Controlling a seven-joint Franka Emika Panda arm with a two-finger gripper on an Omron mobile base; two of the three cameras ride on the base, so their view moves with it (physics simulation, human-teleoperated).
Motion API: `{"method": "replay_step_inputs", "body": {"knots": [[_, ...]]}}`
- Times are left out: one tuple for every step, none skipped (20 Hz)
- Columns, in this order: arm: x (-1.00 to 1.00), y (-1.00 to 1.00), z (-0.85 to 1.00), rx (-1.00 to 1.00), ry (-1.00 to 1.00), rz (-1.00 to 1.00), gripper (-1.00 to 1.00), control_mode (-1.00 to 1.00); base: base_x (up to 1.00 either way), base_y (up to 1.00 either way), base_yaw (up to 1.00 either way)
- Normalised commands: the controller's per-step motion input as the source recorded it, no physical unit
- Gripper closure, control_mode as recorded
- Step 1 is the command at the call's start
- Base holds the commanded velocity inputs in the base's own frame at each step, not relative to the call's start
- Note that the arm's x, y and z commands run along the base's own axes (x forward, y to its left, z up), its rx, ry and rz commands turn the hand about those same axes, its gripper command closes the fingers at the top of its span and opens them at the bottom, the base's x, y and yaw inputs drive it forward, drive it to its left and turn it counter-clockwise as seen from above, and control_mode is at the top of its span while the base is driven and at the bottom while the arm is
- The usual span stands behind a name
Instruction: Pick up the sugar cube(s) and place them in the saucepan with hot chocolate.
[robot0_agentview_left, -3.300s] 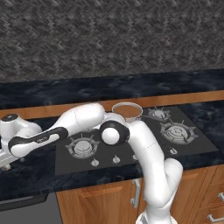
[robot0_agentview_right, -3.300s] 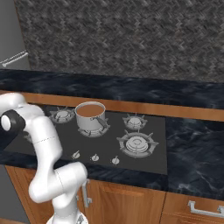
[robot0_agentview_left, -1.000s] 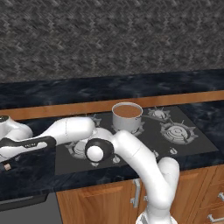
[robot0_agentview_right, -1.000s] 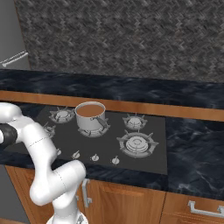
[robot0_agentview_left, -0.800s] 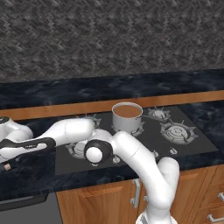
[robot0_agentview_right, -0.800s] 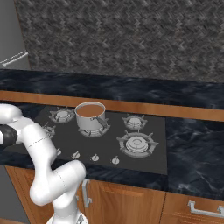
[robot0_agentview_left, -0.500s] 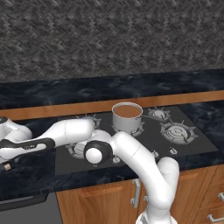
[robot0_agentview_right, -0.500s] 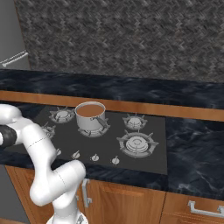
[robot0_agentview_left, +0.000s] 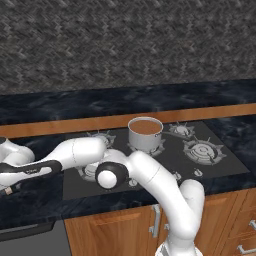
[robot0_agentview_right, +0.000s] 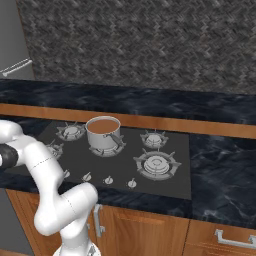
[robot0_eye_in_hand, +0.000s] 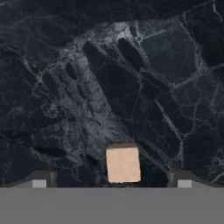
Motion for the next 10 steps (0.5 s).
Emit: {"method": "replay_step_inputs", "body": {"knots": [[0.0,0.0,-0.16,-0.02,0.0,0.0,-1.0,-1.0,0.0,0.0,0.0],[0.0,0.0,-0.15,-0.02,-0.01,0.0,-1.0,-1.0,0.0,0.0,0.0],[0.0,0.0,-0.09,-0.02,-0.01,0.0,-1.0,-1.0,0.0,0.0,0.0],[0.0,0.0,-0.01,-0.01,-0.01,0.0,-1.0,-1.0,0.0,0.0,0.0],[0.0,0.0,0.0,-0.01,-0.01,0.0,-1.0,-1.0,0.0,0.0,0.0],[0.05,0.0,0.0,-0.01,-0.01,0.0,-1.0,-1.0,0.0,0.0,0.0],[0.13,0.0,0.0,-0.01,0.0,0.0,-1.0,-1.0,0.0,0.0,0.0],[0.16,0.0,0.0,-0.01,0.0,0.0,-1.0,-1.0,0.0,0.0,0.0],[0.13,0.0,0.0,-0.01,0.0,0.0,-1.0,-1.0,0.0,0.0,0.0],[0.08,0.0,0.0,0.0,0.0,0.0,-1.0,-1.0,0.0,0.0,0.0]]}}
